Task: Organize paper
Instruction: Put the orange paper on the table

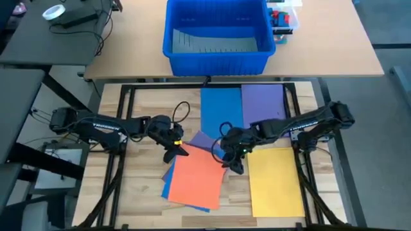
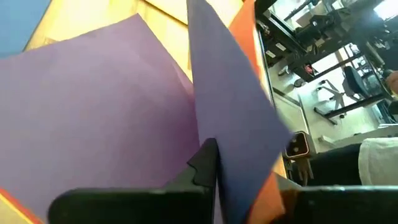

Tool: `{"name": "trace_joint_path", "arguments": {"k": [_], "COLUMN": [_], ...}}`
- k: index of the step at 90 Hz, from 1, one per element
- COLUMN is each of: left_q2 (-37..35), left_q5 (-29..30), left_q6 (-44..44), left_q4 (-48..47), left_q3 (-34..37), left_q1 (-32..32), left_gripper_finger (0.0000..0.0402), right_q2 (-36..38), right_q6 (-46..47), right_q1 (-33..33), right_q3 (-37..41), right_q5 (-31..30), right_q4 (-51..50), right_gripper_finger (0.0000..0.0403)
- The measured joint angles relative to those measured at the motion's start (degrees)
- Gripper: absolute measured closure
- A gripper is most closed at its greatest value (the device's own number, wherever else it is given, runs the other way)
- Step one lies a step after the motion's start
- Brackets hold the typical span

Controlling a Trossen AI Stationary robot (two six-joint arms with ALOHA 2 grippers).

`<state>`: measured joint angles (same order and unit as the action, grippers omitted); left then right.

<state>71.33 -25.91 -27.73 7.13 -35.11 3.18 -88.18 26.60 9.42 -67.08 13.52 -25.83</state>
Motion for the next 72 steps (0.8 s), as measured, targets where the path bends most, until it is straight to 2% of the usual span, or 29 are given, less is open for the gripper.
{"name": "trace_joint_path", "arguments": {"k": [31,50,72], "left_q2": [0.0,0.0,0.0], "left_q5": [0.81,0.94,1.08], "left_q6": [-0.42,-0.53,-0.54], "left_q4": [0.14,0.05,0.06], "left_q3": [0.04,0.03,0.04], "left_q1": [-0.02,-0.02,-0.02], "left_gripper_finger": [0.0402,0.0402,0.0402], "right_q2": [-6.75,-6.87,-9.98], "right_q6": [0.37,-1.6,-1.6], "right_q1": [1.08,-0.55,-2.12], "right_q3": [0.08,0.08,0.13], "right_q5": [-0.13,-7.72,-7.51], "right_q4": [5.3,3.71,5.3], "right_gripper_finger": [0.0264,0.0264,0.0264]}}
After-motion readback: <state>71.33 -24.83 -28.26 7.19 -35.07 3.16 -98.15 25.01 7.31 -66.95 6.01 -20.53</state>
